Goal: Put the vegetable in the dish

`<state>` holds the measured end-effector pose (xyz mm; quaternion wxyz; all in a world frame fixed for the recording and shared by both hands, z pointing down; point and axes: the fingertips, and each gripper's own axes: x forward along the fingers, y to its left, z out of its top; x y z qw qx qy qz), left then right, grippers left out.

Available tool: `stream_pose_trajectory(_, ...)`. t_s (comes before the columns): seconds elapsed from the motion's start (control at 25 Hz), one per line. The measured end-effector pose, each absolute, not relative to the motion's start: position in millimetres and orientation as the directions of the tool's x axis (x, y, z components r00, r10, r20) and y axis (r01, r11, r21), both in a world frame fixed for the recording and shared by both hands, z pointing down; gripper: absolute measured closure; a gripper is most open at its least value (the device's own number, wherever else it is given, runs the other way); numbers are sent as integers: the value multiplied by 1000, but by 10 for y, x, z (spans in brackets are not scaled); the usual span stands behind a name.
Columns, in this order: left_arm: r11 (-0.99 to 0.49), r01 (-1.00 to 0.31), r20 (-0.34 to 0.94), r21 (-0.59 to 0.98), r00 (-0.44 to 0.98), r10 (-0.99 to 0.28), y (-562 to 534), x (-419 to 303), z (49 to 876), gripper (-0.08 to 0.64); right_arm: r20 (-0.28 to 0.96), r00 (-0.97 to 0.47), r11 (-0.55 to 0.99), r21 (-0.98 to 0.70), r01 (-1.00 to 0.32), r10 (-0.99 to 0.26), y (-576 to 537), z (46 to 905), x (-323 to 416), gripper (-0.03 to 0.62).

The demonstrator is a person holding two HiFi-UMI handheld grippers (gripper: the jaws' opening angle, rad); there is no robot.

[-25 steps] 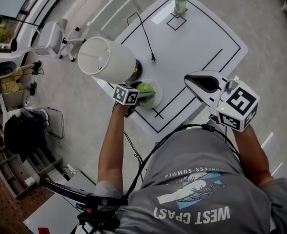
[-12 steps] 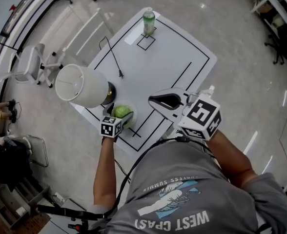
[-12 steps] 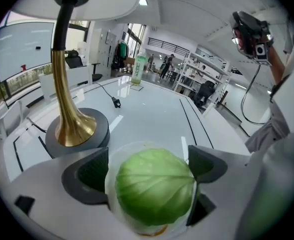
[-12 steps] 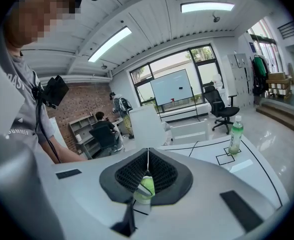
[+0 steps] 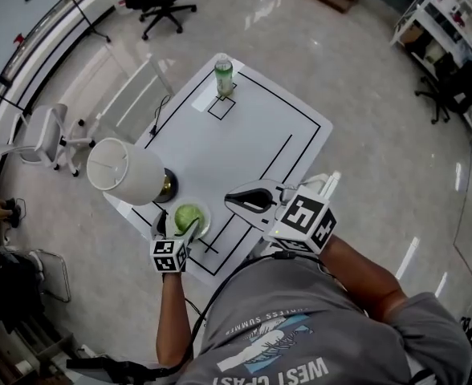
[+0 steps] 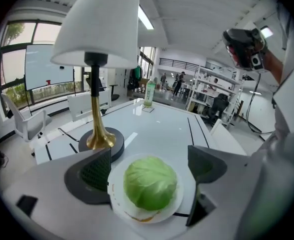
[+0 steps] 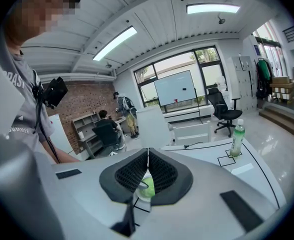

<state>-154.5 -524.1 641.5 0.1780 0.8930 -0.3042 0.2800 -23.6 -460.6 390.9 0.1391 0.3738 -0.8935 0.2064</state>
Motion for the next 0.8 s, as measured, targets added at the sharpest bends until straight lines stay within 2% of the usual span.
stream_pose_trajectory(0.4, -688, -689, 337, 229, 719, -608, -5044, -1729, 5180, 80, 377, -711, 690, -217, -691, -593, -4202, 3590, -371, 585)
stream_pose_trajectory(0.56, -675, -706, 246, 216, 708, -662, -4972, -1879, 4731, 116, 357, -730, 705, -224, -673, -583, -4129, 3678, -387, 586)
stream_pose_trajectory(0.64, -682, -703, 205, 199, 711, -673, -4886, -1922, 4539, 212, 352, -730, 705, -224, -673, -585, -4088, 3763, -376, 586)
stream_pose_trajectory(0.72, -693, -699, 164, 176, 715, -679, -4786, -1968, 4355, 366, 345, -729, 703, -224, -675, -591, -4039, 3814, -388, 586)
stream_pose_trajectory(0.8, -696, -700, 124, 160, 714, -689, -4656, -2031, 4160, 446, 329, -739, 712, -223, -666, -588, -3972, 3816, -427, 586)
